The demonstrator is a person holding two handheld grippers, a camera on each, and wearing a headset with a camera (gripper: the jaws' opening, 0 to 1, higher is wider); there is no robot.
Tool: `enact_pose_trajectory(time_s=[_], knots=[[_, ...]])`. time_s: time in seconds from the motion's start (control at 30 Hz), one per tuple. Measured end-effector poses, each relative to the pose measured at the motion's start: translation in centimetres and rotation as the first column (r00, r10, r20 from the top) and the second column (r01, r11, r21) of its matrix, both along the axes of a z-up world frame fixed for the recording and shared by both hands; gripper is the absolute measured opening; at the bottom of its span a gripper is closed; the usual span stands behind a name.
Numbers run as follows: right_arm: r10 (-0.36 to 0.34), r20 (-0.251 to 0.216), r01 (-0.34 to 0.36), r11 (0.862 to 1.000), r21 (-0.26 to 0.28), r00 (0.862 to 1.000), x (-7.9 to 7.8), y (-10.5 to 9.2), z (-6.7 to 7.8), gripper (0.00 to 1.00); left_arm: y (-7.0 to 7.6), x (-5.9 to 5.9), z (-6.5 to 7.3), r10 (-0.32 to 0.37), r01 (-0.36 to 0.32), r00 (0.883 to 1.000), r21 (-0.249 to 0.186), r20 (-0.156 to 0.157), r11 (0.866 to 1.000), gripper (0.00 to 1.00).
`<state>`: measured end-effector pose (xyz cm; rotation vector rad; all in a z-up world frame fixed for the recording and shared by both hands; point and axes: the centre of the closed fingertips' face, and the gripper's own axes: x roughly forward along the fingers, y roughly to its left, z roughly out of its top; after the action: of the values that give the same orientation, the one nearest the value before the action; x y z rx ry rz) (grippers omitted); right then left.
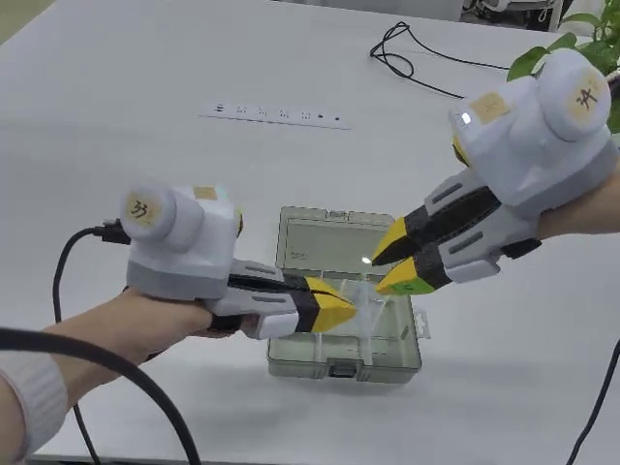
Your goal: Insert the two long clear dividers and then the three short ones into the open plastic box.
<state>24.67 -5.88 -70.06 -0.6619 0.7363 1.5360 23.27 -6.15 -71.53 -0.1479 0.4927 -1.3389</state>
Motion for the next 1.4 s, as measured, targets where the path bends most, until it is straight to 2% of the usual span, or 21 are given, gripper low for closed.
enact_pose_trajectory(time_s=[0.07,0.1,0.17,0.23,0.37,0.5,0.8,1.0,1.13,1.2,1.4], knots=[[0.021,-0.006,-0.021,1.000,-0.019,1.000,-0.4,-0.1,-0.1,0.15,0.0,-0.1,0.2,-0.007,0.007,1.000,-0.001,0.021,1.000,0.00],[0.033,-0.008,-0.033,0.999,-0.022,0.999,-0.6,0.0,-0.1,0.14,0.0,-0.3,0.1,-0.018,0.018,0.999,0.008,0.029,1.000,0.00],[0.045,-0.041,-0.046,0.998,-0.031,0.998,-1.4,0.1,-0.2,0.12,0.1,-0.5,-0.1,-0.036,0.035,0.998,0.027,0.048,0.999,0.00],[0.059,-0.044,-0.061,0.997,-0.038,0.997,-1.5,0.1,-0.4,0.12,0.1,-0.8,-0.2,-0.057,0.054,0.996,0.042,0.068,0.998,0.00],[0.078,-0.062,-0.081,0.995,-0.054,0.995,-1.8,0.1,-0.4,0.10,0.1,-1.1,-0.2,-0.077,0.073,0.994,0.055,0.082,0.996,0.00],[0.095,-0.094,-0.102,0.992,-0.070,0.991,-2.3,0.2,-0.3,0.08,0.1,-1.2,-0.2,-0.091,0.086,0.992,0.062,0.088,0.994,0.00],[0.109,-0.135,-0.122,0.988,-0.094,0.985,-2.8,0.2,-0.6,0.05,-0.2,-1.3,0.1,-0.103,0.098,0.989,0.051,0.103,0.994,0.00],[0.106,-0.142,-0.120,0.988,-0.095,0.984,-2.8,0.3,-0.7,0.03,-0.3,-1.4,0.1,-0.102,0.097,0.989,0.050,0.106,0.994,0.00],[0.080,-0.150,-0.097,0.990,-0.106,0.985,-2.7,0.2,-0.8,0.03,-0.3,-1.3,0.1,-0.088,0.084,0.992,0.043,0.090,0.996,0.00],[0.091,-0.127,-0.105,0.989,-0.108,0.988,-2.5,0.2,-0.9,0.03,-0.3,-1.1,-0.1,-0.078,0.075,0.993,0.045,0.091,0.996,0.00],[0.086,-0.136,-0.103,0.987,-0.121,0.987,-2.6,0.1,-1.0,0.02,-0.4,-1.2,-0.2,-0.078,0.074,0.993,0.047,0.088,0.996,0.00]])
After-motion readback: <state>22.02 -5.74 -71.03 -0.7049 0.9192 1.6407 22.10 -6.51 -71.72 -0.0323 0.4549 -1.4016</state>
